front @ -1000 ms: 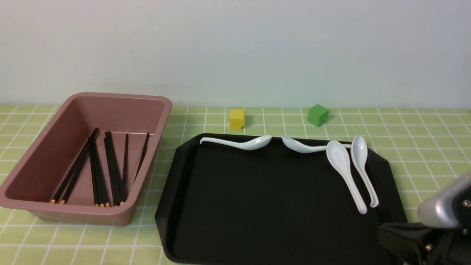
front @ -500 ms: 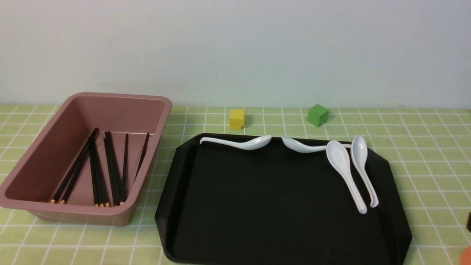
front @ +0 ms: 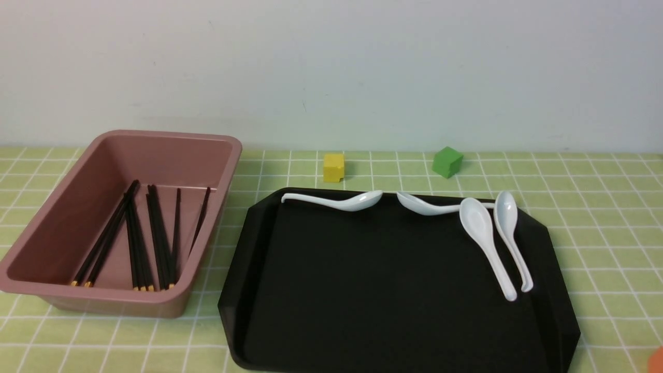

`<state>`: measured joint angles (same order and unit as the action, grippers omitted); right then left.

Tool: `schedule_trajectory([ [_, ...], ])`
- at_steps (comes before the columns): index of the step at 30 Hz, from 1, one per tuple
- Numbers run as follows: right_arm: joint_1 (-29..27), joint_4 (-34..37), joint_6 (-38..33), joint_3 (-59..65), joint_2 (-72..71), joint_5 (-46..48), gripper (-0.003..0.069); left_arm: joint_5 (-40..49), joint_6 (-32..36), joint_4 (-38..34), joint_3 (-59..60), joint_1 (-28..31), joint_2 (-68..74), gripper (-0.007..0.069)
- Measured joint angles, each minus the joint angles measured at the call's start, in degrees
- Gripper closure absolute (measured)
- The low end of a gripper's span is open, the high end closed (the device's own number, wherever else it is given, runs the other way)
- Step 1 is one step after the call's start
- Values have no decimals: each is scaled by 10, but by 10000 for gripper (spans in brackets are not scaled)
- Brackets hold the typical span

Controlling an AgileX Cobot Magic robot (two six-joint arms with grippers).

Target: On green tablecloth take chopsticks from black tray and put them in box.

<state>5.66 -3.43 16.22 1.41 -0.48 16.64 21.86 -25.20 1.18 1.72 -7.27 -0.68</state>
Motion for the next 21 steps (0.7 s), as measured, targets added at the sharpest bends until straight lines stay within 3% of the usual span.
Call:
schedule_trajectory([
  [9, -1, 3, -63, -3, -1, 41, 584, -1, 0, 0, 0, 0, 0, 387],
  [21, -1, 6, -66, -3, -1, 43, 571, -1, 0, 0, 0, 0, 0, 387],
])
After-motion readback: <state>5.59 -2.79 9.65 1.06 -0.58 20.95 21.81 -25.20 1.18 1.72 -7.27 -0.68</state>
